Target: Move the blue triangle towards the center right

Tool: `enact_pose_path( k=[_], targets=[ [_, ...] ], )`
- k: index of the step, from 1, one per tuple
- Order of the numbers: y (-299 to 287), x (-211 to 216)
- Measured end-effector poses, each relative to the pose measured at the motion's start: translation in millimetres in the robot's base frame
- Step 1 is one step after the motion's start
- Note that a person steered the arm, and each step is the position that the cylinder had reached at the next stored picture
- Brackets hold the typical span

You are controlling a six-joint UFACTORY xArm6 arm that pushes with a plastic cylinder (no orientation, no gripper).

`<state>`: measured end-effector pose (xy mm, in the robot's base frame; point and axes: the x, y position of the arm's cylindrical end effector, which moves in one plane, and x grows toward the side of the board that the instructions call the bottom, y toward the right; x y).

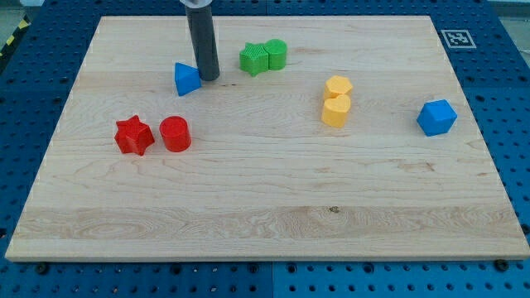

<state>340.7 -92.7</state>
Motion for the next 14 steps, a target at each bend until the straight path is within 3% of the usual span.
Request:
enact_pose_path(
  k=[1,3,4,6,7,9,10,12,13,14],
  targets=[
    [0,0],
    [29,42],
    [26,17],
    [-49,-11],
    [-71,2],
    [31,74],
    [80,90],
    [3,67],
    [2,90],
    [51,113]
  ],
)
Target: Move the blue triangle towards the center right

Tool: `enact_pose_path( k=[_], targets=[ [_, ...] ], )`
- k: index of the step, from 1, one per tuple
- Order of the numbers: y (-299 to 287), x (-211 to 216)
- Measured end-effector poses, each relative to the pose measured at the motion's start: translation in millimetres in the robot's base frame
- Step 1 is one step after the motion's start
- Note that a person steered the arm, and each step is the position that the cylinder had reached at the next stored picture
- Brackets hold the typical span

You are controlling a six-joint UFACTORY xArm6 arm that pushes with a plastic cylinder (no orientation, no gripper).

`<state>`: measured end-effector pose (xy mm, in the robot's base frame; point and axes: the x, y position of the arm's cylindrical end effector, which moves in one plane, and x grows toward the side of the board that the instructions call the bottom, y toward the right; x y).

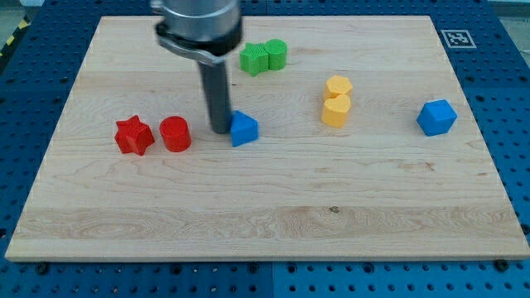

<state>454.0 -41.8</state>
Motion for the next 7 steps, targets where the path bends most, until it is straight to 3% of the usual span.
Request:
enact_pose_path(
  k=[1,3,4,5,7],
  targets=[
    [67,29],
    [155,35],
    [128,37],
    [141,59],
    [251,38]
  ],
)
